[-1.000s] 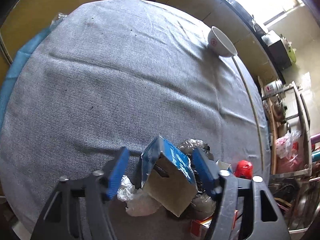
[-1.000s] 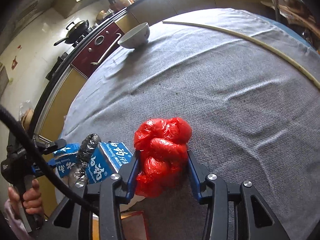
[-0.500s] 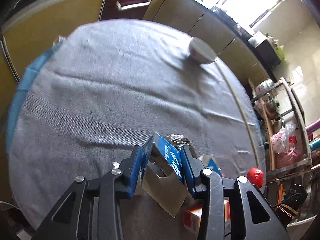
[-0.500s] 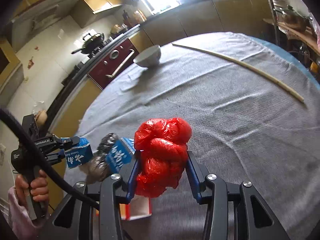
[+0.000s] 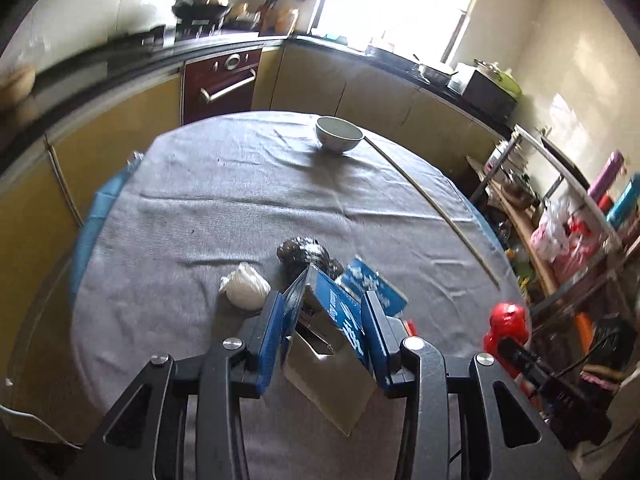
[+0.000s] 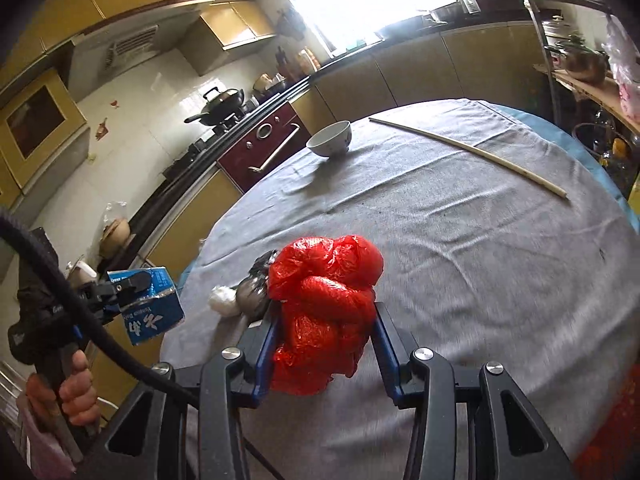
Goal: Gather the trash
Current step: 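Lift the red bag and blue-and-white carton with both tools toward the basket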
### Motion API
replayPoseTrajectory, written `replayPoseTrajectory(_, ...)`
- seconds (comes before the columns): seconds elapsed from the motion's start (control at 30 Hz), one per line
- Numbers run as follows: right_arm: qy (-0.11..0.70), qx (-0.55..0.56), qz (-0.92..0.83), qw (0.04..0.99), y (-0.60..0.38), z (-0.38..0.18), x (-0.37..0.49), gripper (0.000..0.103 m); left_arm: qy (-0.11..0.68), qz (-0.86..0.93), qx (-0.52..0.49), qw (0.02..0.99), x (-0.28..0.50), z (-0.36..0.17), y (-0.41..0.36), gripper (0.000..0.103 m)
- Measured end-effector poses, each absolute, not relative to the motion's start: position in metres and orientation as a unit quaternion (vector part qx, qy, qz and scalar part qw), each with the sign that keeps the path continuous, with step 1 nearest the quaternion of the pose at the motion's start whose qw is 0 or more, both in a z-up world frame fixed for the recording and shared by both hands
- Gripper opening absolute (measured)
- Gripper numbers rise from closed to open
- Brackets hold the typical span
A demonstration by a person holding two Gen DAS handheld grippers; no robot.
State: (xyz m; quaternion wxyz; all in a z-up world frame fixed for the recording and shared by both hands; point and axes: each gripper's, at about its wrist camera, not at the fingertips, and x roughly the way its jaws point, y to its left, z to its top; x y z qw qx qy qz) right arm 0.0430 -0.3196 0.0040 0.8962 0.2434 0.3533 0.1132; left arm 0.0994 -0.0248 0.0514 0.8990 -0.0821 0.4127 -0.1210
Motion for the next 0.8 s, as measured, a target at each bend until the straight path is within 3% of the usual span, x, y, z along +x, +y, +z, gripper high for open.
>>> replayPoseTrajectory(0.8, 0.327, 0.254, 0.101, 0.905, -0.333, 0.012, -0.048, 0.046, 0.368, -0.12, 0.015, 0.922, -0.004, 0.05, -0.075, 0.042)
